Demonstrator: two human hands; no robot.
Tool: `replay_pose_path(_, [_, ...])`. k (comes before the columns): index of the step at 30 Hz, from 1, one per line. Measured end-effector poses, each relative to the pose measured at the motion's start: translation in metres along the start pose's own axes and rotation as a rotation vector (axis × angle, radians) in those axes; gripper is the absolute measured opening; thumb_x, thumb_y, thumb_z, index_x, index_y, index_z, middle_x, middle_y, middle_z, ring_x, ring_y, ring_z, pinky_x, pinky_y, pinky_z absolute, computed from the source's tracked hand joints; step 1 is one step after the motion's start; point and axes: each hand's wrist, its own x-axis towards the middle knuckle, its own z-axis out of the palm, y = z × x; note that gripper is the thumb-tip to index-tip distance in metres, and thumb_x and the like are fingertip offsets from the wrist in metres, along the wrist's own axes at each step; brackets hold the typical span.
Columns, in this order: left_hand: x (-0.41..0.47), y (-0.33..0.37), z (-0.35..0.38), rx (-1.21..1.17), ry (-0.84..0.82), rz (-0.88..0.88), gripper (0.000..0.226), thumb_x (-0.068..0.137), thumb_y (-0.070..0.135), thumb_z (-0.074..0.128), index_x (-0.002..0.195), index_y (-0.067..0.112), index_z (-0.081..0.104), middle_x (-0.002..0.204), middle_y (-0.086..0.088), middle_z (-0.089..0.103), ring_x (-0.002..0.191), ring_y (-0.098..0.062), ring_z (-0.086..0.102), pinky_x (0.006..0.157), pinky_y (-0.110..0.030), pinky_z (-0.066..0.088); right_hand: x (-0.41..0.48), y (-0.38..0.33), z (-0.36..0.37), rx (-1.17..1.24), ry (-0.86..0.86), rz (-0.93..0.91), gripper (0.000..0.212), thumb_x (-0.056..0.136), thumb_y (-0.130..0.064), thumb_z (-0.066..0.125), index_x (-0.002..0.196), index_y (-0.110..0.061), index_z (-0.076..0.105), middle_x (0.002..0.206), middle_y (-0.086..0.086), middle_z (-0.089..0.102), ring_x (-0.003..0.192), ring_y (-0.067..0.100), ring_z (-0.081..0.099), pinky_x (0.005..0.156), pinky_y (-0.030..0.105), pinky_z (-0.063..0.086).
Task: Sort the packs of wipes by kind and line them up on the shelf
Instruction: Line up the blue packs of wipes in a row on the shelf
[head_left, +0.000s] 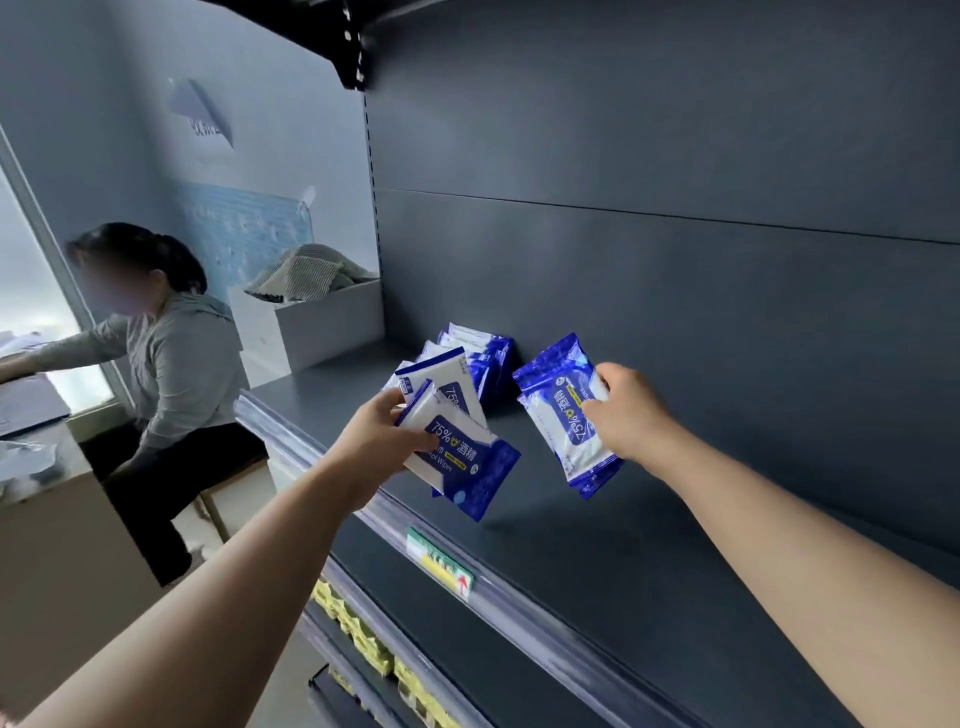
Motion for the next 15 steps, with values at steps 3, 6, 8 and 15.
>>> replay_pose_path(3, [0.039,-0.007,-0.016,-0.055,-0.061,-0.019,0.052,0.08,-0.013,0.064,0.12,0.017,0.053,0.109,-0.008,0.068,0.092,-0.024,0.067,0.079,-0.045,0.057,0.023,-0.003,0.027,-0.025,-0.015,0.06,0.01,0.085,-0.005,0.046,0.093,-0.003,0.052,0.092,0.011,0.064,0.086,0.034,0.063,0.07,0.04,0.053])
replay_pose_path(6, [0.077,-0.014,-0.032,-0.108,-0.131,-0.024,0.049,0.082,-0.011,0.064,0.121,0.017,0.053,0.105,-0.007,0.068,0.089,-0.021,0.068,0.073,-0.041,0.059,0.039,-0.006,0.051,-0.046,0.004,0.122,0.014,0.085,-0.003,0.045,0.096,0.0,0.053,0.094,0.013,0.064,0.089,0.035,0.063,0.069,0.039,0.052])
replay_pose_path(8, [0.101,-0.019,-0.043,-0.123,-0.192,-0.019,0.044,0.084,-0.009,0.063,0.118,0.017,0.054,0.101,-0.005,0.069,0.085,-0.019,0.069,0.068,-0.037,0.061,0.046,-0.007,0.064,-0.069,0.031,0.178,0.014,0.085,-0.002,0.045,0.096,0.001,0.053,0.095,0.013,0.063,0.089,0.035,0.062,0.067,0.035,0.048])
replay_pose_path(15, [0.174,-0.043,-0.082,0.122,-0.372,0.069,0.039,0.078,0.002,0.075,0.113,0.01,0.059,0.105,-0.009,0.073,0.087,-0.021,0.071,0.082,-0.04,0.058,0.053,-0.018,0.104,-0.112,0.105,0.369,0.013,0.085,-0.004,0.045,0.076,-0.012,0.042,0.079,0.005,0.051,0.065,0.022,0.045,0.057,0.029,0.036])
